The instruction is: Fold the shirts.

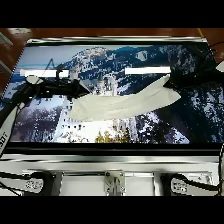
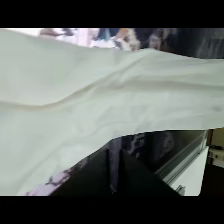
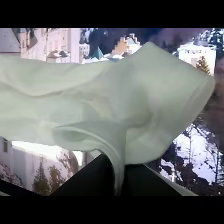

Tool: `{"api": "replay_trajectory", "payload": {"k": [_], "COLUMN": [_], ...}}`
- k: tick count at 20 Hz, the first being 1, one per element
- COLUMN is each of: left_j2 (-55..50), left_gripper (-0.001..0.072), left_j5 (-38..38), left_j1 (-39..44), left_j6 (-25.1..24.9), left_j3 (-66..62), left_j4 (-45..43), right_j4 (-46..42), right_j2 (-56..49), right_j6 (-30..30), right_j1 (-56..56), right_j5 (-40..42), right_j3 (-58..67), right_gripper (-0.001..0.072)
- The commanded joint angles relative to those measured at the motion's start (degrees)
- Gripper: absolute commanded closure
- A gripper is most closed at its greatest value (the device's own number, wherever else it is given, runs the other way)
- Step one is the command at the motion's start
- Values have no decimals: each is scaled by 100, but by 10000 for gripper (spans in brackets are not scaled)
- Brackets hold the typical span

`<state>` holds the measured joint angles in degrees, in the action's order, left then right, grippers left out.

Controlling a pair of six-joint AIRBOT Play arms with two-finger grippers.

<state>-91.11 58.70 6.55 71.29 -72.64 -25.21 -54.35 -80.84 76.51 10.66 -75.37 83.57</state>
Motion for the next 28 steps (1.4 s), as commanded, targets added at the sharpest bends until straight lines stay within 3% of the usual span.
{"api": "replay_trajectory", "payload": {"k": [1,7,11,14,17,18,20,22,24,26,28], "left_j2": [-267,-1384,-2044,-2363,-2356,-2218,-1784,-1169,-476,275,1016], "left_gripper": [666,668,668,668,670,671,672,672,671,671,670], "left_j5": [-1088,-1161,-1189,-1779,-1956,-2037,-2186,-1884,-1370,-1097,-1084], "left_j1": [1032,1891,2485,2839,2774,2660,2385,1963,1469,922,417], "left_j6": [-164,33,345,702,498,544,1342,2229,2623,2702,2704], "left_j3": [-20,-719,-1379,-1646,-1784,-1781,-1733,-1720,-1720,-1720,-1722], "left_j4": [564,579,581,684,761,428,-866,-2599,-3987,-4601,-4577], "right_j4": [295,398,1021,1506,1537,1486,1373,1207,1318,1773,1978], "right_j2": [42,675,933,1071,1078,1075,1075,1016,758,295,-352], "right_j6": [0,72,83,181,289,299,297,299,326,243,227], "right_j1": [2,146,144,90,-55,-120,-330,-673,-1180,-1947,-2844], "right_j5": [13,-57,-455,-476,-584,-542,-247,234,726,1547,2474], "right_j3": [4,24,24,24,22,22,22,22,22,22,22], "right_gripper": [643,643,643,643,643,643,643,643,644,644,644]}}
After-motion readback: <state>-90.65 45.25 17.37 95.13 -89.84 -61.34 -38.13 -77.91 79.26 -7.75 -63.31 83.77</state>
